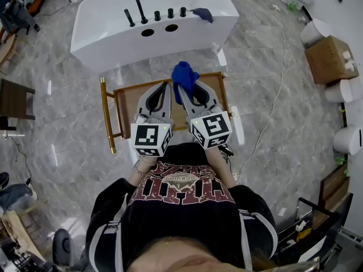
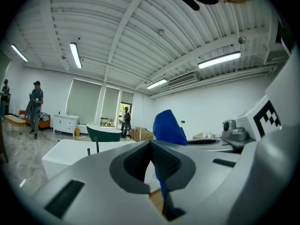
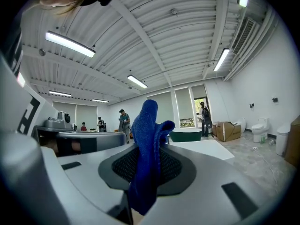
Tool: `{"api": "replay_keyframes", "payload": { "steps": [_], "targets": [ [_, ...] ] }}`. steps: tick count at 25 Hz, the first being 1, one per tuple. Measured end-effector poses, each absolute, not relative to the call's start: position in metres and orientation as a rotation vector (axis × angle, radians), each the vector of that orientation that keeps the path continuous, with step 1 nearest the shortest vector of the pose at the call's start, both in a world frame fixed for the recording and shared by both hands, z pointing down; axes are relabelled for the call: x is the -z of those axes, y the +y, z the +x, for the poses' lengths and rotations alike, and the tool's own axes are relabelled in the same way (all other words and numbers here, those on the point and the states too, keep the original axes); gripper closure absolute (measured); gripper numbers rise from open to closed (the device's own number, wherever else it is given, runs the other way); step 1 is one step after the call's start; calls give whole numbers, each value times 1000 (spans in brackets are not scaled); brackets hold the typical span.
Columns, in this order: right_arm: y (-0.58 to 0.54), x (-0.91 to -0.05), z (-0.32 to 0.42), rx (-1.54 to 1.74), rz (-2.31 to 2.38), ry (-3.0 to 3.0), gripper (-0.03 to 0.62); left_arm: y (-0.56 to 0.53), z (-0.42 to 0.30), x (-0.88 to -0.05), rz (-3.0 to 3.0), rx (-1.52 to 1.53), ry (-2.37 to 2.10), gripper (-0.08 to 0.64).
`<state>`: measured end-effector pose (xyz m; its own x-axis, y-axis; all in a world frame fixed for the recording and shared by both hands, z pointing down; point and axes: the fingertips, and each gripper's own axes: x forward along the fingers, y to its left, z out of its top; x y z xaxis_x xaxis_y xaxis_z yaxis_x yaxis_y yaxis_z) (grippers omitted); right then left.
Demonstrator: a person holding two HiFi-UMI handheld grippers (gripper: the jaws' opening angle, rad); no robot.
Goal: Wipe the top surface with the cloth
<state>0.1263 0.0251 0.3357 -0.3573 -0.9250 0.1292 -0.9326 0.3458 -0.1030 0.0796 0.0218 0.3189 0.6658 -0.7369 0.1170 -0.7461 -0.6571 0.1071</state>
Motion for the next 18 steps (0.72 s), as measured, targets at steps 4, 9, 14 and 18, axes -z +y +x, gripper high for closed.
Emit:
{"api": "replay_keyframes", "payload": {
  "steps": [4,9,14,18],
  "targets": [
    [32,-331,140,-236,1785,-2525,495,27,92,-316,2735,-69,-1191,512],
    [41,-332,156,-245,1815,-2509,495,34,111,-319,2763,-92,-1160,512],
    [48,-331,162,-246,1822,-2503,495,40,120,-318,2766,-87,-1132,512],
    [48,-331,162,-254,1808,-2513,495,41,121,-318,2768,-88,-1140,512]
  ]
}}
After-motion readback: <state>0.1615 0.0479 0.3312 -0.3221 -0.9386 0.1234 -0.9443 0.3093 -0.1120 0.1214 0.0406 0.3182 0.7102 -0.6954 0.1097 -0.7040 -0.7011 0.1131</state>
